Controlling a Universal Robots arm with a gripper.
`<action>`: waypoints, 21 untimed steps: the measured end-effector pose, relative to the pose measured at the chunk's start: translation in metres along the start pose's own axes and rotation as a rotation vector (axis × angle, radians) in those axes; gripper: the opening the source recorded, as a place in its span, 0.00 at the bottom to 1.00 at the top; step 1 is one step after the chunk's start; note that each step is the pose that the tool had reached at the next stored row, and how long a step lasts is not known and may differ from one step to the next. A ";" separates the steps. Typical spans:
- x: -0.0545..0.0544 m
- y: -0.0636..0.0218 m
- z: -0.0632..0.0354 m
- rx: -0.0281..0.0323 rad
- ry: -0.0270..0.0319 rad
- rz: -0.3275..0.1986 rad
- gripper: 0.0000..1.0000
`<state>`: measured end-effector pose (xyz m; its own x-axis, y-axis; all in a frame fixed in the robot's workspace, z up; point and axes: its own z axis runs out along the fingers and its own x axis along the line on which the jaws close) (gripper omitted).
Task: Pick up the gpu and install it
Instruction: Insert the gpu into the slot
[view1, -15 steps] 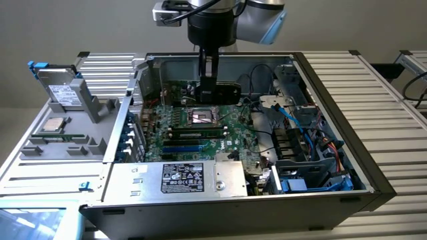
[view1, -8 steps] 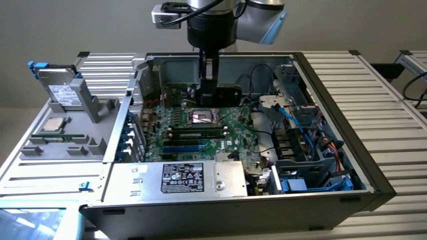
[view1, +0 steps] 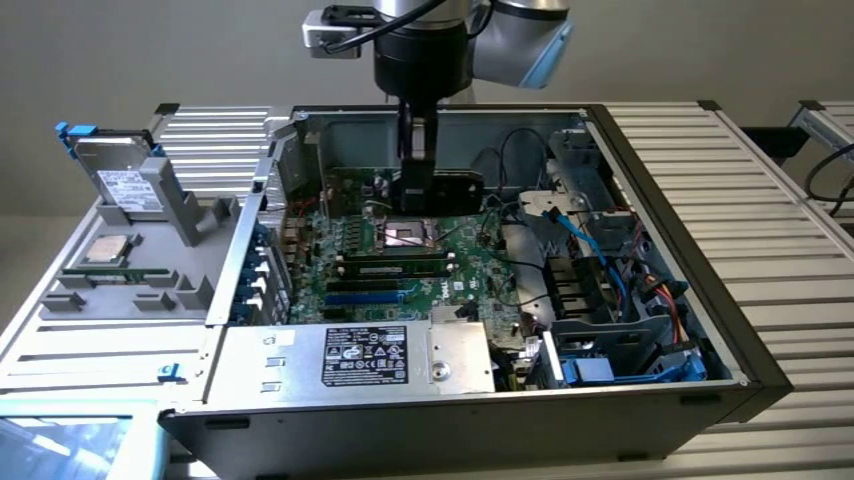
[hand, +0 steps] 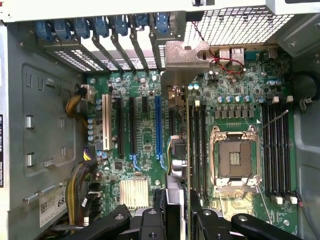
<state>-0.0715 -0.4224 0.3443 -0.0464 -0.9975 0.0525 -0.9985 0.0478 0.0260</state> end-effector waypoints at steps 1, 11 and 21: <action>0.000 0.0003 0.0005 0.0001 0.0036 0.000 0.29; 0.003 0.0218 0.0075 0.0013 0.0083 -0.003 0.29; 0.011 0.0297 0.0247 0.0024 0.0084 -0.003 0.29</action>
<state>-0.1024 -0.4335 0.3210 -0.0435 -0.9972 0.0608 -0.9987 0.0450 0.0237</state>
